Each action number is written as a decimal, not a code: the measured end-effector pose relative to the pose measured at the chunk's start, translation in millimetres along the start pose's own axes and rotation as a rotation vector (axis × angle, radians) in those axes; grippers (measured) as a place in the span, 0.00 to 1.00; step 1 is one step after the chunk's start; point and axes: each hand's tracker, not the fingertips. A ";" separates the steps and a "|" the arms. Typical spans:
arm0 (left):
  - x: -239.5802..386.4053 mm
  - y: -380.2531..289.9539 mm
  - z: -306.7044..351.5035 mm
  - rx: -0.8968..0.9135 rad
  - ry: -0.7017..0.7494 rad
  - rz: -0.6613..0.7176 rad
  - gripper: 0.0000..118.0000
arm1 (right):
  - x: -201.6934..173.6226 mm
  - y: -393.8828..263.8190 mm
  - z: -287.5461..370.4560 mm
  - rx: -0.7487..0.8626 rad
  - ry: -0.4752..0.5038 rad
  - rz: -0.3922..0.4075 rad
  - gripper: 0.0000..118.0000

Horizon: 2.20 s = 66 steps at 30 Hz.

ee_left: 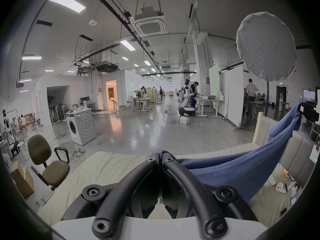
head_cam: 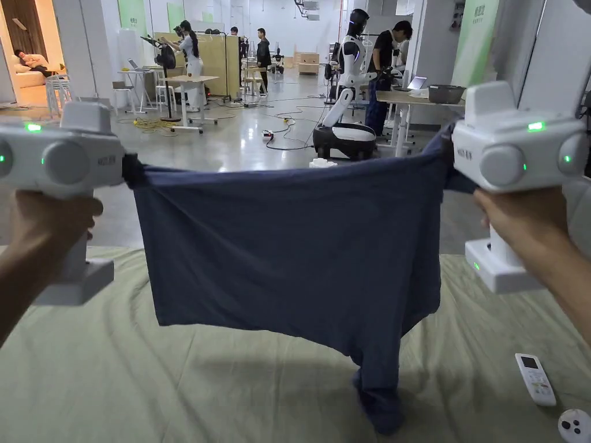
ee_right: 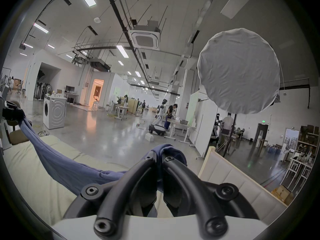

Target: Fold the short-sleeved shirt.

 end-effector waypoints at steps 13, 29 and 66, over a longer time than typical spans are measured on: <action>2.5 -116.8 116.3 -0.018 -0.078 0.047 0.02 | 16.9 -77.3 140.3 -0.052 0.040 0.034 0.04; -12.5 -227.5 228.6 -0.275 -0.126 0.036 0.02 | -9.9 -166.4 295.0 -0.354 0.194 0.042 0.04; 50.2 -323.7 142.7 -0.307 -0.084 0.121 0.61 | -107.0 -276.3 227.7 -0.391 0.086 -0.198 0.83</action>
